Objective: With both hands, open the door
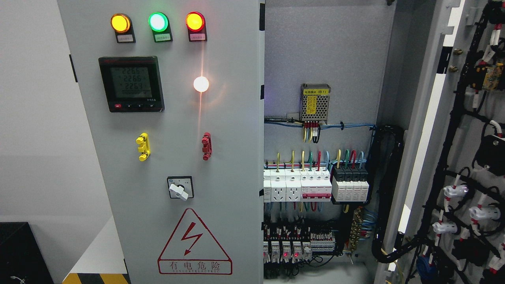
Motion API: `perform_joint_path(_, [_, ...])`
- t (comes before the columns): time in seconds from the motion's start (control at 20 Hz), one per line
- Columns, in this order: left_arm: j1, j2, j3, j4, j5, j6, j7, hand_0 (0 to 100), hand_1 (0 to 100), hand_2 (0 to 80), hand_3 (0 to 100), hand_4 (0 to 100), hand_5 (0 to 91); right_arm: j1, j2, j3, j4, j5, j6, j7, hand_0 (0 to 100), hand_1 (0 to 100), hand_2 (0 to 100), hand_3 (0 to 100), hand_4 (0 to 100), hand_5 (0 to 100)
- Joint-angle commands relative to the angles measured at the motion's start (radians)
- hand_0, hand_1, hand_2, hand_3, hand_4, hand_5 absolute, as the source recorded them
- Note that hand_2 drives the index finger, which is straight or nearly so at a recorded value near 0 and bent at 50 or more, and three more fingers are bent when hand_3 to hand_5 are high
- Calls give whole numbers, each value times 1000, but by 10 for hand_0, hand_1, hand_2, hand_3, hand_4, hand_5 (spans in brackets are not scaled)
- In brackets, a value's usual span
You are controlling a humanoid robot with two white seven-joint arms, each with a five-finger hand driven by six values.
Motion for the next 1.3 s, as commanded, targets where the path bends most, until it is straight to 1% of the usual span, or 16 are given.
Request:
perform_joint_path(0.0, [0,0,22,0,0,0,1,0,0,0,0,0,0,-18,-16,7,-333,-1,-9,-2,191,0,0,0,0,0])
perform_joint_path(0.2, [0,0,22,0,0,0,1,0,0,0,0,0,0,-68,-5,8,-333,-1,-16,-2,191,0,0,0,0,0])
perform_joint_path(0.4, [0,0,22,0,0,0,1,0,0,0,0,0,0,-168,-2,10,-332,0,-14,-2,191,0,0,0,0,0])
perform_joint_path(0.8, [0,0,22,0,0,0,1,0,0,0,0,0,0,-337,-5,17,-326,0,-13,-5,191,0,0,0,0,0])
perform_joint_path(1.1, [0,0,22,0,0,0,1,0,0,0,0,0,0,-464,-1,26,-289,2,44,-6,191,0,0,0,0,0])
perform_joint_path(1.25, [0,0,22,0,0,0,1,0,0,0,0,0,0,-518,1,39,-261,2,49,-6,191,0,0,0,0,0])
